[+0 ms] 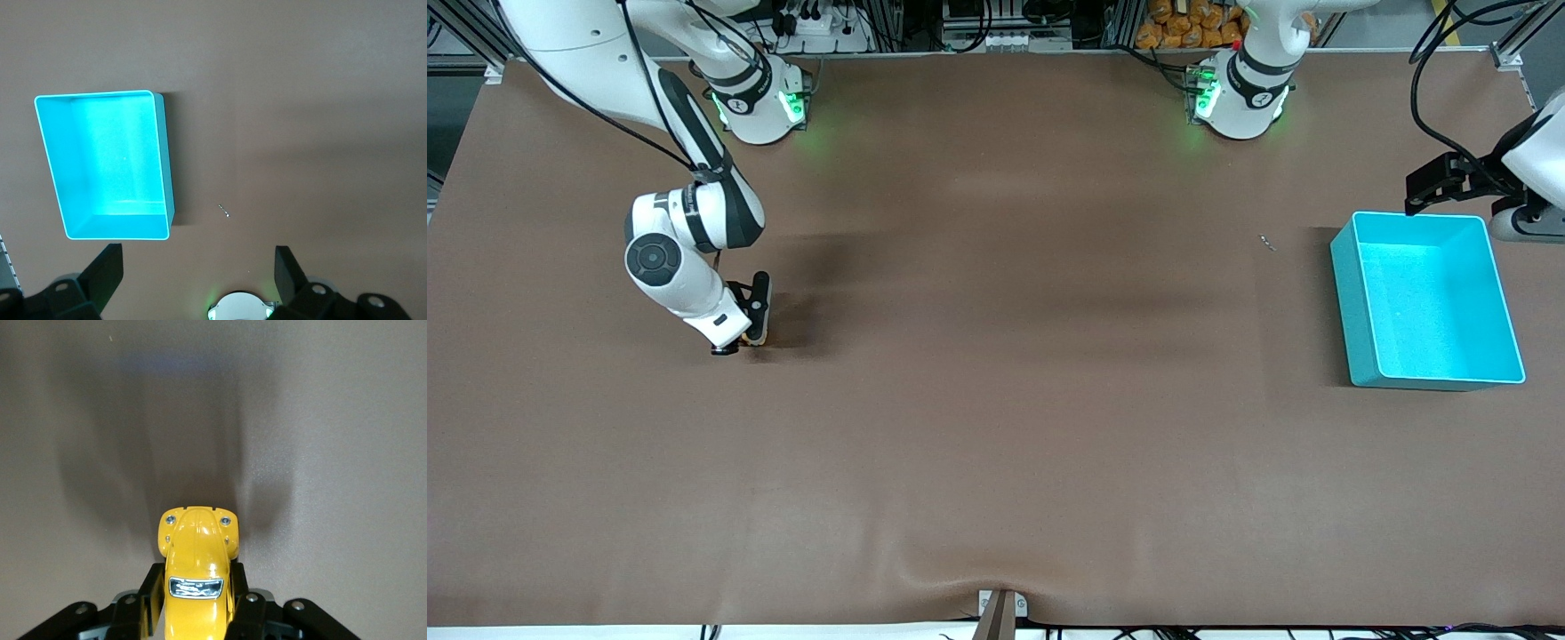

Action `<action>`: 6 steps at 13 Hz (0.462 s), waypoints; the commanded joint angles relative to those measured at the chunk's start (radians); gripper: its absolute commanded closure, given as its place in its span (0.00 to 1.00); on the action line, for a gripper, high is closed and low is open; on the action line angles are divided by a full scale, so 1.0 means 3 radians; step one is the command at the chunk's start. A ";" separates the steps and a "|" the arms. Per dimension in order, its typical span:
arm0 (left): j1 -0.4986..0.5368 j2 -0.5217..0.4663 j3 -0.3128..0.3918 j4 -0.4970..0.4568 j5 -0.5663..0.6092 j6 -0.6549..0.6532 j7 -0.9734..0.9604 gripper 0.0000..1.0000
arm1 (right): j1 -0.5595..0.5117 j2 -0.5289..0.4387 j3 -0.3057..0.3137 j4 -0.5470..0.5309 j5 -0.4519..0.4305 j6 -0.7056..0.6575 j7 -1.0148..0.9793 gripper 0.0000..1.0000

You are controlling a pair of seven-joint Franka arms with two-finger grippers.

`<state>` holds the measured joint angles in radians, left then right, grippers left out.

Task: Wind and store yellow beetle car
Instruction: 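Close the right gripper around the yellow car's body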

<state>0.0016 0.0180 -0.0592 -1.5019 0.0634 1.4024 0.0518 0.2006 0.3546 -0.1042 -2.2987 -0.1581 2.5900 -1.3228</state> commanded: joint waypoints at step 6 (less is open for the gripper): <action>0.0020 -0.0024 -0.0012 0.0021 -0.0032 0.0009 -0.0040 0.00 | 0.0149 -0.0016 -0.0005 -0.0120 -0.0056 0.0003 0.0129 0.89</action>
<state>0.0020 0.0180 -0.0592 -1.5012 0.0634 1.4029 0.0518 0.2314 0.3542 -0.1036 -2.2987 -0.1582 2.5905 -1.3110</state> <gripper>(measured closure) 0.000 0.559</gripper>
